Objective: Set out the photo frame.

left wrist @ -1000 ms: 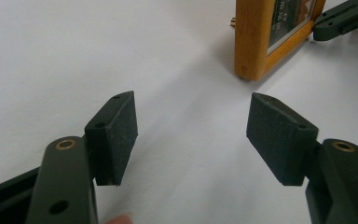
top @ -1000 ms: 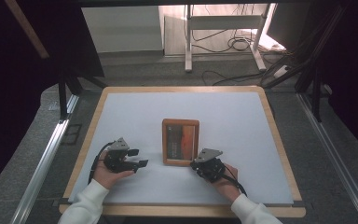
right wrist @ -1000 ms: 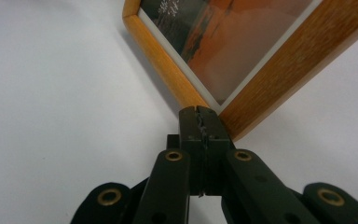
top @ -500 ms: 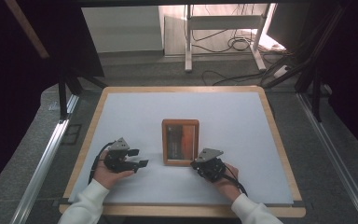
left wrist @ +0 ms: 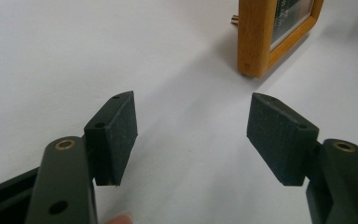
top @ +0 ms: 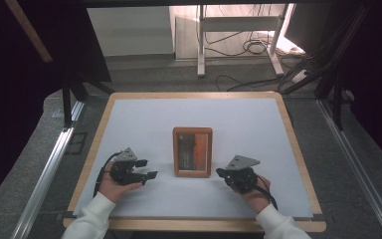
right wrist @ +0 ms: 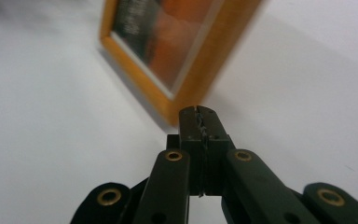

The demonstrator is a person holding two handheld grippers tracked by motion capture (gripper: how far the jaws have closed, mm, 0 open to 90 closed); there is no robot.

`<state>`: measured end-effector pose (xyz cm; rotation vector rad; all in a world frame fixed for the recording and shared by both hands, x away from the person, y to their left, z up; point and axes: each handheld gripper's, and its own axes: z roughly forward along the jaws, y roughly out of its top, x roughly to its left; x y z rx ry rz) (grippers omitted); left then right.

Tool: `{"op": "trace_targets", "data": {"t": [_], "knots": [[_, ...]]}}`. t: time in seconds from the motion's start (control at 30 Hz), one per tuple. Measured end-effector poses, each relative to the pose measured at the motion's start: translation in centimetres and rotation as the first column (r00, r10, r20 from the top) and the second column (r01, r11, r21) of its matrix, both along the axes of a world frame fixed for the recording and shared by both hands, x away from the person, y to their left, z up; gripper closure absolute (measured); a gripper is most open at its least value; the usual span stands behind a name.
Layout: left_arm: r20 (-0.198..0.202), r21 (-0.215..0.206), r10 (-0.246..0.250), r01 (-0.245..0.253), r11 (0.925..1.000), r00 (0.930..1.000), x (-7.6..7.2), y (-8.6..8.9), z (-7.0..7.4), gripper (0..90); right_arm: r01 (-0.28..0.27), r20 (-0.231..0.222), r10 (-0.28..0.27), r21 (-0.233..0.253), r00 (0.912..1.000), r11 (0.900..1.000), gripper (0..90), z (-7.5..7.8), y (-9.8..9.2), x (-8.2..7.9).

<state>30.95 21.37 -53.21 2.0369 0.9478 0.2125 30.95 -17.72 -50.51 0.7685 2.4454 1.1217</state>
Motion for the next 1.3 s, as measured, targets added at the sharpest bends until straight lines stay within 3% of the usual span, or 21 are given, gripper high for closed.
{"op": "trace_targets", "data": {"t": [0.23,0.3,0.4,0.43,0.57,0.9,1.3], "knots": [[0.003,-0.003,0.017,-0.017,0.9998,0.9998,-0.3,0.4,0.1,33.2,0.073,-0.009,-0.073,0.019,0.9973,0.997,87.4,0.1,-4.1,0.2],[-0.001,-0.004,0.017,-0.017,0.9998,0.9999,-0.3,0.3,0.0,33.1,0.09,-0.027,-0.09,0.015,0.9956,0.996,77.2,-0.2,-5.1,0.2],[-0.007,-0.007,0.019,-0.019,0.9998,0.9998,-0.3,0.2,-0.1,32.7,0.141,-0.04,-0.14,0.019,0.9893,0.99,46.5,-0.9,-6.4,-0.2],[-0.009,-0.008,0.019,-0.019,0.9998,0.9998,-0.3,0.2,-0.1,32.5,0.165,-0.037,-0.164,0.017,0.9858,0.986,40.0,-1.0,-6.7,-0.4],[-0.01,-0.008,0.023,-0.023,0.9997,0.9997,-0.3,0.2,0.0,32.4,0.214,-0.026,-0.213,0.038,0.9768,0.976,28.9,-1.0,-8.2,-0.5],[-0.014,0.009,0.029,-0.029,0.9995,0.9995,-0.2,0.0,-0.3,32.5,0.254,-0.024,-0.253,0.068,0.9672,0.965,21.4,-1.2,-9.7,0.5],[-0.011,0.005,0.023,-0.023,0.9997,0.9997,-0.2,-0.1,-0.2,32.4,0.253,0.006,-0.254,0.055,0.9673,0.966,19.1,-1.1,-9.6,0.4]]}}
